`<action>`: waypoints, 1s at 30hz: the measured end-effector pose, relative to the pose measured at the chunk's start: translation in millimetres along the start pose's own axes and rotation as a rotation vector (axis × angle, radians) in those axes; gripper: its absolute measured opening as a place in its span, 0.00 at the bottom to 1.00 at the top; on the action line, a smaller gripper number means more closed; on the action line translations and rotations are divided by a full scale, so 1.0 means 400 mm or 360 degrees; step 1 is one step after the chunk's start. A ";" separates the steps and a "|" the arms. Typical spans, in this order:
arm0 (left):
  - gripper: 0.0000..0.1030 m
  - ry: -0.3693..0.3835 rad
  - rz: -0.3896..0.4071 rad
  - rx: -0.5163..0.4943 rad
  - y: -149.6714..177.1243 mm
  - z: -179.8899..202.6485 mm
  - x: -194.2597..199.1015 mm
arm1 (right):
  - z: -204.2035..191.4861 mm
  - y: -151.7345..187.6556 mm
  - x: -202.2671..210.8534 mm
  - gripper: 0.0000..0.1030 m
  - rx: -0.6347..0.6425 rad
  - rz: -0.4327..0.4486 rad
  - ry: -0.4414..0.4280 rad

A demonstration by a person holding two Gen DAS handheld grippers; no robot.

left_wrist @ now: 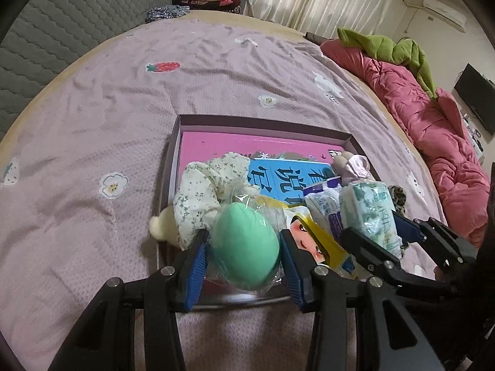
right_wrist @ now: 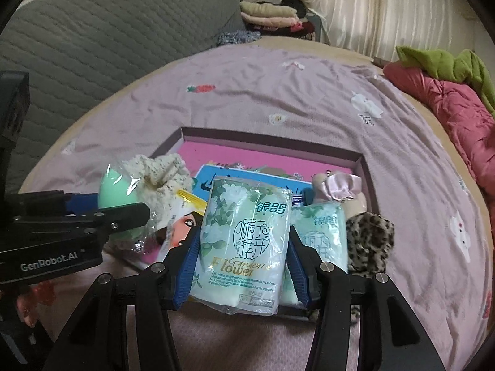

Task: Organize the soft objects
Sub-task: 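Carry the sponge and tissue pack into the tray and open both tools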

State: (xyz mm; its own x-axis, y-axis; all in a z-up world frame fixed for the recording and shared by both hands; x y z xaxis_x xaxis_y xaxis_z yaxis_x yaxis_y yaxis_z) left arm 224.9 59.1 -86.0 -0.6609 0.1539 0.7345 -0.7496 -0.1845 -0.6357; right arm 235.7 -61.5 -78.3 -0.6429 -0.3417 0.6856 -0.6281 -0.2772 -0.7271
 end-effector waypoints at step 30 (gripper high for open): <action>0.60 -0.0056 0.0087 -0.0014 0.039 0.020 0.113 | 0.036 0.061 0.167 0.71 -0.0101 0.0080 0.0130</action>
State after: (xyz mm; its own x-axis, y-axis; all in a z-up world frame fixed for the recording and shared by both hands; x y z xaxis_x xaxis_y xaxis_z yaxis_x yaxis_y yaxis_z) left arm 183.5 55.5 -60.7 -0.6991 0.1095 0.7066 -0.7129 -0.1830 -0.6770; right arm 184.0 -104.0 -50.8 -0.7063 -0.2790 0.6506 -0.6187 -0.2034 -0.7589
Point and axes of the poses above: each gripper's, at about its wrist camera, not at the fingertips, and x roughly against the way its jaws point, z to its right, y to its underside, the point moved 7 cm from there along -x, roughly the way its jaws point, and after that the axes turned 9 degrees about z, right-handed, at the moved point
